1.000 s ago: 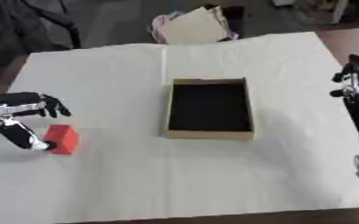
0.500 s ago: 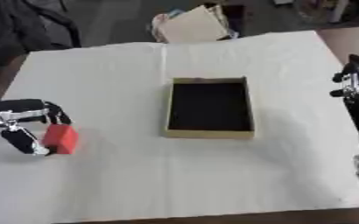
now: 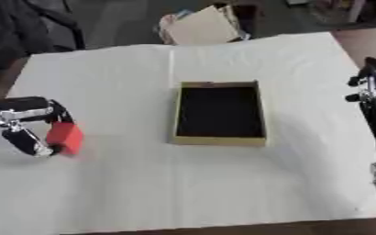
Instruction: Pick up objects on the table and place them in the box.
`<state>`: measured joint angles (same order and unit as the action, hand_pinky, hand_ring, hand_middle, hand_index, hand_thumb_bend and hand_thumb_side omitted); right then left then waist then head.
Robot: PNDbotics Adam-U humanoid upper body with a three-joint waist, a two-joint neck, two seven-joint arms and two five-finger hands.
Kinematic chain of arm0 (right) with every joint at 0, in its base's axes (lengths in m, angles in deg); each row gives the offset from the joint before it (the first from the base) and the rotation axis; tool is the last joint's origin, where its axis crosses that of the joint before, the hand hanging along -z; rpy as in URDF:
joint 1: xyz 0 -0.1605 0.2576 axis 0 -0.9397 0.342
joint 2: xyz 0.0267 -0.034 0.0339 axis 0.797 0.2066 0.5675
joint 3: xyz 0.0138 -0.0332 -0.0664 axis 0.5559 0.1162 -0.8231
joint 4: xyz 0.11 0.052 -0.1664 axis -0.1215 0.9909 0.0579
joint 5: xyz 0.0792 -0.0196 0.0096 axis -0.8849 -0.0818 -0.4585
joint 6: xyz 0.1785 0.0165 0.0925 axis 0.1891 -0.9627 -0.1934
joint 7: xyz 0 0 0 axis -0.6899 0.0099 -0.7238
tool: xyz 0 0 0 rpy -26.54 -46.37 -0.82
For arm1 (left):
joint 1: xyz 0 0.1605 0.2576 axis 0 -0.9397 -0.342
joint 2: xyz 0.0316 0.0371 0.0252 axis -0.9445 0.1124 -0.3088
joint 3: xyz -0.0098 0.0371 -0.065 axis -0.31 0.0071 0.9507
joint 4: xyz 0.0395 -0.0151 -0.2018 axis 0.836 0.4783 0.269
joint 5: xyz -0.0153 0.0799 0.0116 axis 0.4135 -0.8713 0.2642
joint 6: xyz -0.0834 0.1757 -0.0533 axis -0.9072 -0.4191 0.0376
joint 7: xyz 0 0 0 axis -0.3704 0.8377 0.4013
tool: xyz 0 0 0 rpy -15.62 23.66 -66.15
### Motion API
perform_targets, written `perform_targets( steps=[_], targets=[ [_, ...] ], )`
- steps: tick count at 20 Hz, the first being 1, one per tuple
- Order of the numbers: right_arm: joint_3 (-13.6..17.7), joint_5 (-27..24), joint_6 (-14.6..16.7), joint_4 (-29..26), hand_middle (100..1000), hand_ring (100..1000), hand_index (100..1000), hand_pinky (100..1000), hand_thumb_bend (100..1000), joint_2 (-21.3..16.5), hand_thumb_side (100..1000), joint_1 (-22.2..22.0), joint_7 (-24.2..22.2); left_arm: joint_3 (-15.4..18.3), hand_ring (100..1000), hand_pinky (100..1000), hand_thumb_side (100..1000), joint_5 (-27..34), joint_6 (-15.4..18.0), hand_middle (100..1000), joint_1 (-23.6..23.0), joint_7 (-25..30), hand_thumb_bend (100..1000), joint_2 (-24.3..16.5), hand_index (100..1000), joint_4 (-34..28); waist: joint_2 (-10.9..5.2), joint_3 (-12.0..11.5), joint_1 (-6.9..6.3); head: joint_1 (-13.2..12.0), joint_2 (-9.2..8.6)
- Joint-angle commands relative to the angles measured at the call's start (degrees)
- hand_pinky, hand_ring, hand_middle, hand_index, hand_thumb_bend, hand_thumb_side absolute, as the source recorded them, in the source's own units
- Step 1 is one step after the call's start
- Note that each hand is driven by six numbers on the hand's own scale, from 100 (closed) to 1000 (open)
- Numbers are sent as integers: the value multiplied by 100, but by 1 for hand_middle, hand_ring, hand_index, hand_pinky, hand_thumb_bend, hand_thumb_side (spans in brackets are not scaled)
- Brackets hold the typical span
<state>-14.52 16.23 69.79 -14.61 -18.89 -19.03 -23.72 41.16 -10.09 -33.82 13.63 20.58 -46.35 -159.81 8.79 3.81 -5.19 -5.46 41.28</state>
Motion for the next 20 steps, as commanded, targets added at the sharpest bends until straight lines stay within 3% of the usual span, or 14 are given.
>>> perform_targets(
  steps=[1, 10, 20],
  targets=[
    [-21, -28, 17, -122, 532, 749, 858, 572, 100, -65, 721, 68, -36, 63, 639, 707, 100, 110, -33, 581, 462, 25, 250, -105, 718, -267, -106, -18, 11, -25, -16],
    [-161, -84, 22, -129, 531, 749, 858, 571, 100, 30, 723, 153, -169, -550, 643, 706, 100, -477, 325, 587, 2243, 283, 256, 1268, 721, 565, -74, 145, 83, -149, -96],
    [-285, -166, 47, -157, 531, 749, 858, 571, 100, 115, 727, 242, -291, -791, 655, 703, 104, -1237, 870, 611, 2569, 13, 298, 2488, 736, 1645, 27, 358, 85, -249, -233]
  ],
)
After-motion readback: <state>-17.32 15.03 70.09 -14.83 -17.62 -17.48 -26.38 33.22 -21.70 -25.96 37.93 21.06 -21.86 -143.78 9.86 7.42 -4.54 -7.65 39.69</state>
